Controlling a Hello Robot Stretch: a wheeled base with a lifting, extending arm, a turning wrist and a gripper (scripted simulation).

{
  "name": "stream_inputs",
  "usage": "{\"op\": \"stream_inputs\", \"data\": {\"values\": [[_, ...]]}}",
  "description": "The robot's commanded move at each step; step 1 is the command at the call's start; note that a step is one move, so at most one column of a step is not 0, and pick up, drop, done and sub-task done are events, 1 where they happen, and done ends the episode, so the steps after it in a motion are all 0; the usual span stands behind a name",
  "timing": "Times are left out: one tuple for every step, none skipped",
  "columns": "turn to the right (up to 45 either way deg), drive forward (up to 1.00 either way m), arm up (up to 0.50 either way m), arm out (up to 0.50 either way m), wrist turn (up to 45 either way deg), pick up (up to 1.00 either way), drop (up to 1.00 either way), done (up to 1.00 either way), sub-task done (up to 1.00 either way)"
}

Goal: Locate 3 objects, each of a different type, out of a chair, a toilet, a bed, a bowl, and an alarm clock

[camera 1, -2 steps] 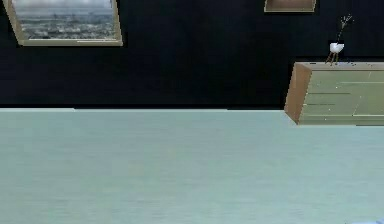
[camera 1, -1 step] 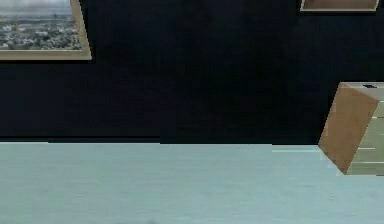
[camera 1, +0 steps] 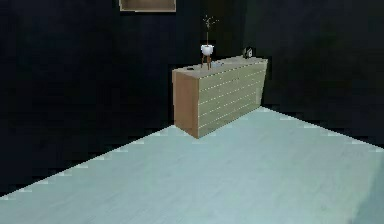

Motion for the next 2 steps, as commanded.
{"op": "stream_inputs", "data": {"values": [[0.0,0.50,0.00,0.00,0.0,0.00,0.00,0.00,0.00],[30.0,0.00,0.00,0.00,0.0,0.00,0.00,0.00,0.00]]}}
